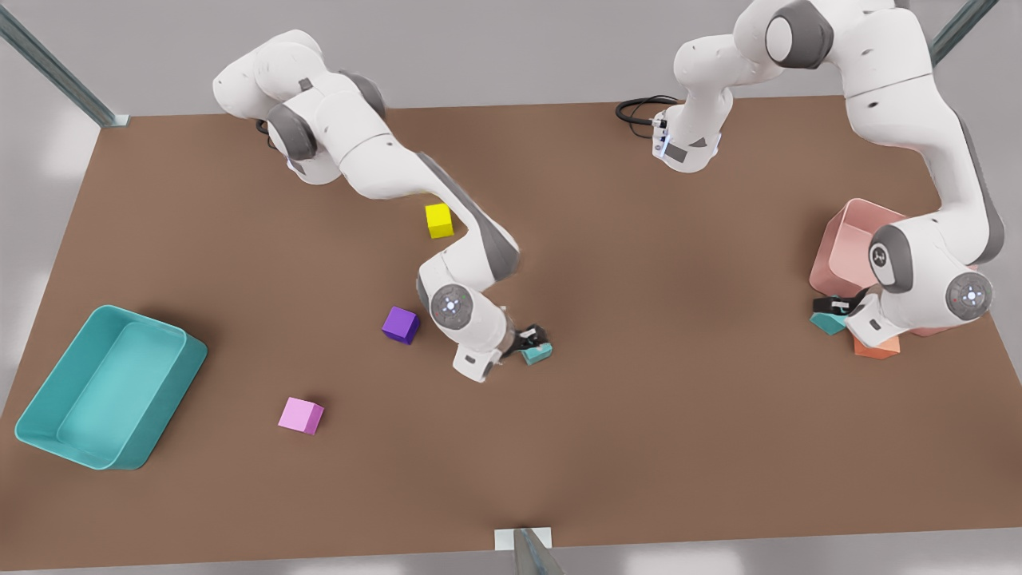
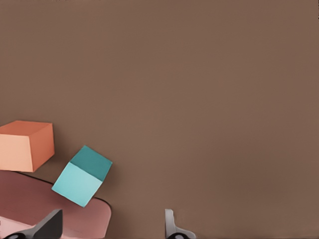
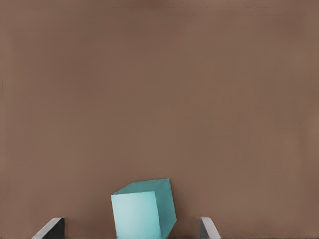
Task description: Stack the two blue cubes on top of each other
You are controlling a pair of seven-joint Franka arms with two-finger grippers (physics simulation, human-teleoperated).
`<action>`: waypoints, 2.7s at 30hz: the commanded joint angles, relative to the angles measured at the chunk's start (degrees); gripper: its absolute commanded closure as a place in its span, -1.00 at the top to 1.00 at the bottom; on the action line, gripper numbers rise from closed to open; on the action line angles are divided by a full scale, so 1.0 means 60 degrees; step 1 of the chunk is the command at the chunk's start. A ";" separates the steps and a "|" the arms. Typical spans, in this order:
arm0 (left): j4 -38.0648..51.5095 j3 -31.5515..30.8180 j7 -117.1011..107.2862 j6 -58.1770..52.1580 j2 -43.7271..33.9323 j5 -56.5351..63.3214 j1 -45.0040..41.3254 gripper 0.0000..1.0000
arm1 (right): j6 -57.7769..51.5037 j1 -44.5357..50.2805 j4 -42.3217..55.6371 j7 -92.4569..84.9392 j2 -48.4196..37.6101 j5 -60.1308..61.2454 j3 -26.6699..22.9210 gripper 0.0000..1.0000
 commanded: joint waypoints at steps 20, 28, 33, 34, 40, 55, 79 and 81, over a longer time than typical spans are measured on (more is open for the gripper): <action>-0.0941 0.0244 0.8458 0.3009 0.0935 0.0348 0.0302 1.00 | -0.6677 -0.5026 -0.2928 -0.5325 -0.6482 -0.4854 -0.0555 1.00; -0.1117 0.0347 0.8457 0.3009 0.1184 0.0348 0.0434 1.00 | -0.5754 -0.5026 -0.4759 -0.5340 -0.7757 -0.5235 -0.0496 1.00; -0.1103 0.0347 0.8443 0.3009 0.1374 0.0348 0.0492 1.00 | -0.5754 -0.5026 -0.4788 -0.5399 -0.7640 -0.5177 -0.0496 1.00; -0.1103 0.0362 0.8443 0.3009 0.1374 0.0348 0.0507 1.00 | -0.5754 -0.5026 -0.4788 -0.5413 -0.7626 -0.5177 -0.0496 1.00; -0.1103 0.0449 0.7918 0.3009 0.1448 0.0348 0.0639 1.00 | -0.5725 -0.5026 -0.4744 -0.5442 -0.7450 -0.5191 -0.0511 1.00; -0.1146 0.0449 0.6744 0.3009 0.1858 0.0348 0.0800 1.00 | -0.5710 -0.5026 -0.4744 -0.5706 -0.7303 -0.5162 -0.0525 1.00; -0.1146 0.0567 0.5777 0.2979 0.1697 0.0348 0.0449 0.33 | -0.5578 -0.5026 -0.4744 -0.5984 -0.7201 -0.5045 -0.0555 1.00; -0.1088 0.0347 0.5045 0.2979 0.1404 0.0187 -0.0005 0.33 | -0.5564 -0.5026 -0.4744 -0.5984 -0.7201 -0.5059 -0.0555 1.00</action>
